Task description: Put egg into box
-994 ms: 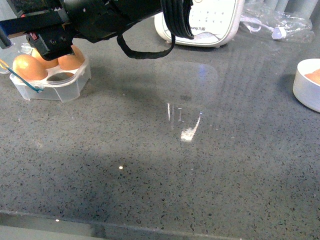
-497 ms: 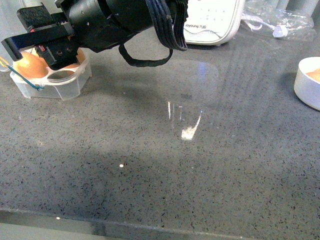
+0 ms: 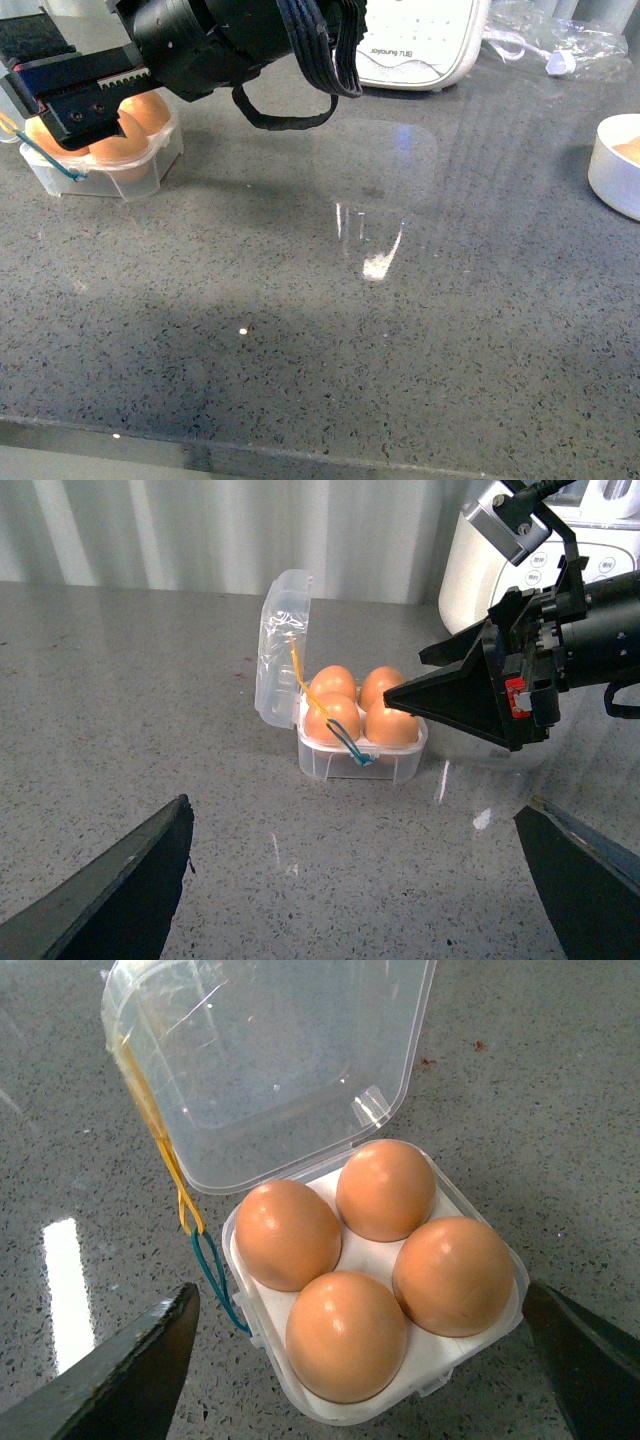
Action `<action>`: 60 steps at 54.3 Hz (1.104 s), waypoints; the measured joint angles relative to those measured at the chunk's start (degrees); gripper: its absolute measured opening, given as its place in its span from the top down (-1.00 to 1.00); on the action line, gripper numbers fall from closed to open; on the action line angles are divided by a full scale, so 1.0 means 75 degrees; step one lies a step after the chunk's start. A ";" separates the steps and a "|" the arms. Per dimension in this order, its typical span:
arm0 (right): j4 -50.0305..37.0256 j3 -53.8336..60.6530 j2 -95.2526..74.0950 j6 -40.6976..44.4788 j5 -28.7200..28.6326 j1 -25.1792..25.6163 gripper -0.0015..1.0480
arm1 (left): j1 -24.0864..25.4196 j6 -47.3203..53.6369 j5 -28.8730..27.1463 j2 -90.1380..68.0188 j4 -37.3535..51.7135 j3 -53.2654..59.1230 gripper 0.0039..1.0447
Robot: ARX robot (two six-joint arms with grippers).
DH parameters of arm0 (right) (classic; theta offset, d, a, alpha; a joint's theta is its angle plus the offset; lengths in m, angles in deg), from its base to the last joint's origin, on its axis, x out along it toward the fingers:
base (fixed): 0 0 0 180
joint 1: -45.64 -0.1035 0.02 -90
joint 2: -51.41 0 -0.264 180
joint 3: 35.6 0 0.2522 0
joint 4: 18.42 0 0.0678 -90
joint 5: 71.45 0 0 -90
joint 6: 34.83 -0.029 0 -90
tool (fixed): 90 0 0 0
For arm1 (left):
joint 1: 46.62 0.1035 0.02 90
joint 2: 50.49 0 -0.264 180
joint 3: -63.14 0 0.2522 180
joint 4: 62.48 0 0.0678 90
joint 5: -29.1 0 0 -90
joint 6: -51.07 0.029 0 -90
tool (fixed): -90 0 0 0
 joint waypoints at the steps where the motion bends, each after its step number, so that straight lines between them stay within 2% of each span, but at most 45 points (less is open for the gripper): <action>1: -0.0026 0.0003 0.0006 -0.0023 0.0003 0.0000 -0.90 | 0.0000 0.0000 0.0000 0.0000 0.0000 0.0000 -0.87; 13: -0.0443 0.0530 0.0638 -0.0195 0.0242 0.0221 -0.86 | 0.0000 0.0000 0.0000 0.0000 0.0000 0.0000 -0.87; 24: -0.1134 0.1920 0.2034 -0.0437 0.1145 0.0979 -0.86 | 0.0000 0.0000 0.0000 0.0000 0.0000 0.0000 -0.87; 29: -0.1227 0.2611 0.2588 -0.0702 0.1649 0.1457 -0.86 | 0.0000 0.0000 0.0000 0.0000 0.0000 0.0000 -0.87; 32: -0.1314 0.3340 0.3121 -0.1003 0.2189 0.2049 -0.86 | 0.0000 0.0000 0.0000 0.0000 0.0000 0.0000 -0.87; 37: -0.1658 0.4435 0.3931 -0.1241 0.2640 0.2935 -0.86 | 0.0000 0.0000 0.0000 0.0000 0.0000 0.0000 -0.87; 49: -0.2457 0.6376 0.5639 -0.1306 0.3054 0.4281 -0.86 | 0.0000 0.0000 0.0000 0.0000 0.0000 0.0000 -0.87; 60: -0.2573 0.7592 0.6921 -0.1308 0.3147 0.4916 -0.86 | 0.0000 0.0000 0.0000 0.0000 0.0000 0.0000 -0.87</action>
